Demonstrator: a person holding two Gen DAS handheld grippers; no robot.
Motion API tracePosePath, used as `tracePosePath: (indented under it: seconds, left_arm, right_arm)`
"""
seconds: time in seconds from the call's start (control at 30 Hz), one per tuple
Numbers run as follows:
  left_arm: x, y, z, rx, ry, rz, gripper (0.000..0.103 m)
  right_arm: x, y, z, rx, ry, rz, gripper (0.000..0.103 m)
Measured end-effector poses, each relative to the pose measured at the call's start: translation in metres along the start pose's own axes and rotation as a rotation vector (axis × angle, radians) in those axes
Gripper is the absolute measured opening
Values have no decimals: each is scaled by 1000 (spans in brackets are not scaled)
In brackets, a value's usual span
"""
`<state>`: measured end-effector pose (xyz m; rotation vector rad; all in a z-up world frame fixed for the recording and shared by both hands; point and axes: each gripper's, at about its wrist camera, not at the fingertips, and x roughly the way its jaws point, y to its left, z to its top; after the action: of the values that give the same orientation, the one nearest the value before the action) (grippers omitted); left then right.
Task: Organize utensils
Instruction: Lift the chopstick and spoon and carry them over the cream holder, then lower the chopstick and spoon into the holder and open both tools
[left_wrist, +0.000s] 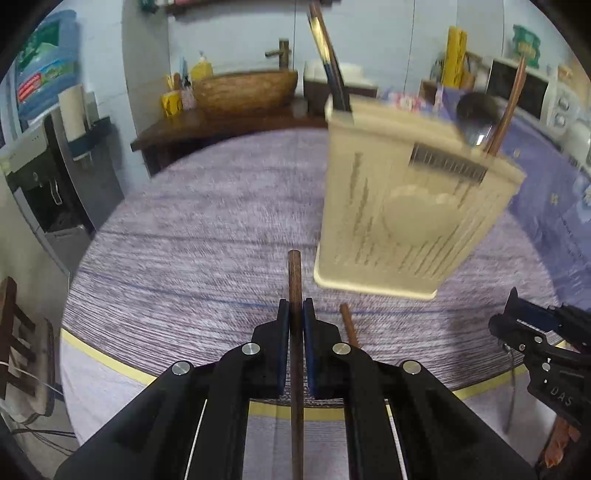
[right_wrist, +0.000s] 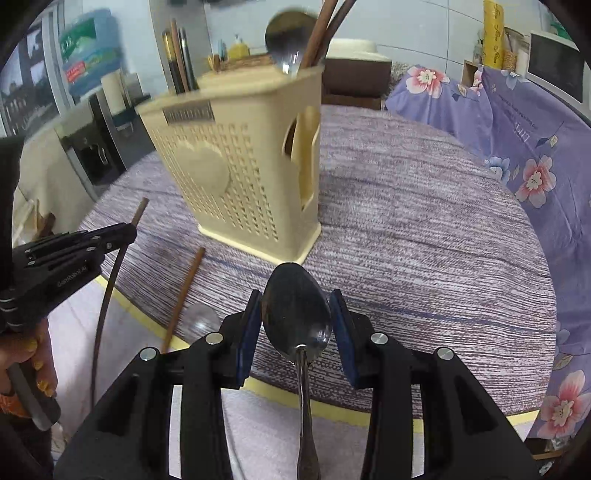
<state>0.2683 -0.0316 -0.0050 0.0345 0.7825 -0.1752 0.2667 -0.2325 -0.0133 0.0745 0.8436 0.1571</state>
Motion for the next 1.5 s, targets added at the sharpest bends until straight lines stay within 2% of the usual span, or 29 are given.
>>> tracePosePath:
  seconds: [0.17, 0.27, 0.63, 0.93, 1.07, 1.27, 1.37, 1.5]
  left_arm:
    - [-51, 11, 15, -38, -113, -42, 9]
    - [-69, 12, 21, -35, -156, -44, 9]
    - [-88, 19, 20, -82, -215, -103, 8]
    - [-113, 25, 38, -88, -290, -129, 8]
    - [-130, 28, 67, -108, -338, -166, 8]
    - [-166, 22, 133, -151, -535, -222, 8]
    - [-161, 8, 159, -139, -583, -188, 8]
    - [-140, -4, 183, -149, -613, -169, 8]
  right_arm:
    - [-39, -5, 11, 31, -61, 49, 38]
    - [-55, 0, 15, 9, -91, 33, 38]
    - [-77, 6, 15, -2, -137, 42, 38]
    - [-95, 12, 33, -12, -178, 111, 38]
    - [-112, 20, 64, -23, -228, 152, 38]
    - [-146, 36, 133, -33, -370, 127, 38]
    - [-148, 40, 158, -25, -403, 103, 38]
    - [-137, 45, 174, -26, -430, 72, 38]
